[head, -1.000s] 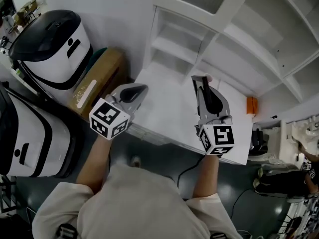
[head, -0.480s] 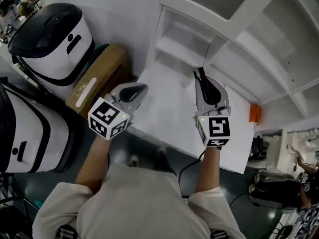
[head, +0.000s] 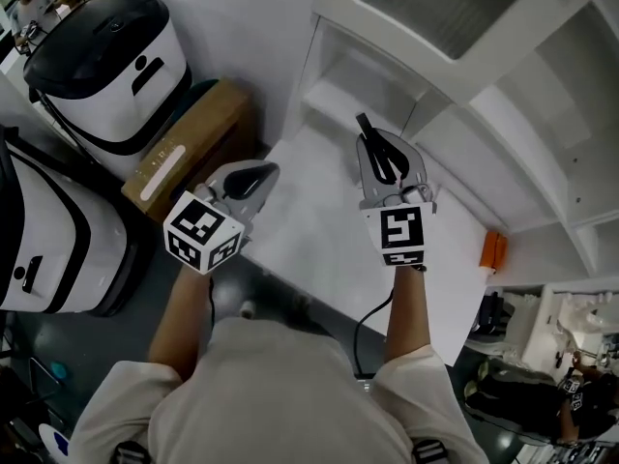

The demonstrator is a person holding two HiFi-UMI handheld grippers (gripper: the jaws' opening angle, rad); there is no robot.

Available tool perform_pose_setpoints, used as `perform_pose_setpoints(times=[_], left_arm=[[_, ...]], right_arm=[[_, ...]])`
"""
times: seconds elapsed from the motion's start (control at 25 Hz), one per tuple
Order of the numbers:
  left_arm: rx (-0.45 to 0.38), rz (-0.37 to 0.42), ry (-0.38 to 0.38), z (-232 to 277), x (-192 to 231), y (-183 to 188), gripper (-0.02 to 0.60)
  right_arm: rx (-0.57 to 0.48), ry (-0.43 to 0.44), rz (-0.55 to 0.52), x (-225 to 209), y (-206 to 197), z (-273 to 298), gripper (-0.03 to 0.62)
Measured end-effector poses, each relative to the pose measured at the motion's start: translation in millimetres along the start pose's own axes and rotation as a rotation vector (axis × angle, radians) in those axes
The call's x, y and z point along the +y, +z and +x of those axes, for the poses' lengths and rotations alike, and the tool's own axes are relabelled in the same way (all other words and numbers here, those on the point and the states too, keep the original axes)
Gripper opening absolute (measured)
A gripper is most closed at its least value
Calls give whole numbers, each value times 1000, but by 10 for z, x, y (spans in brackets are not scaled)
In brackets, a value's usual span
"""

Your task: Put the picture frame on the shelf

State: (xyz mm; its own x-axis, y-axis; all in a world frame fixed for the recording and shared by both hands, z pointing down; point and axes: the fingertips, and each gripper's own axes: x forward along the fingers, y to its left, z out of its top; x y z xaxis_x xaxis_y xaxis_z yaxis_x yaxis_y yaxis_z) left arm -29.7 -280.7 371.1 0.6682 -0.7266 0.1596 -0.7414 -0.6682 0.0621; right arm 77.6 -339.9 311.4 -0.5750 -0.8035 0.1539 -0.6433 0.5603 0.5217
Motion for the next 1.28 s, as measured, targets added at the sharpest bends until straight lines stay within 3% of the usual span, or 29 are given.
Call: perform_pose_setpoints(times=[0.24, 0.56, 0.84, 1.28], left_arm=[[43, 42, 94, 94, 90, -67, 2], [90, 64, 165, 166, 159, -236, 2], [110, 22, 180, 206, 199, -403, 2], [123, -21, 179, 237, 223, -499, 2]], right_arm=[[52, 46, -161, -12, -210, 304, 66], [128, 117, -333, 121, -534, 597, 66], [155, 161, -360, 221, -753, 742, 67], [198, 155, -465, 179, -885, 868, 67]])
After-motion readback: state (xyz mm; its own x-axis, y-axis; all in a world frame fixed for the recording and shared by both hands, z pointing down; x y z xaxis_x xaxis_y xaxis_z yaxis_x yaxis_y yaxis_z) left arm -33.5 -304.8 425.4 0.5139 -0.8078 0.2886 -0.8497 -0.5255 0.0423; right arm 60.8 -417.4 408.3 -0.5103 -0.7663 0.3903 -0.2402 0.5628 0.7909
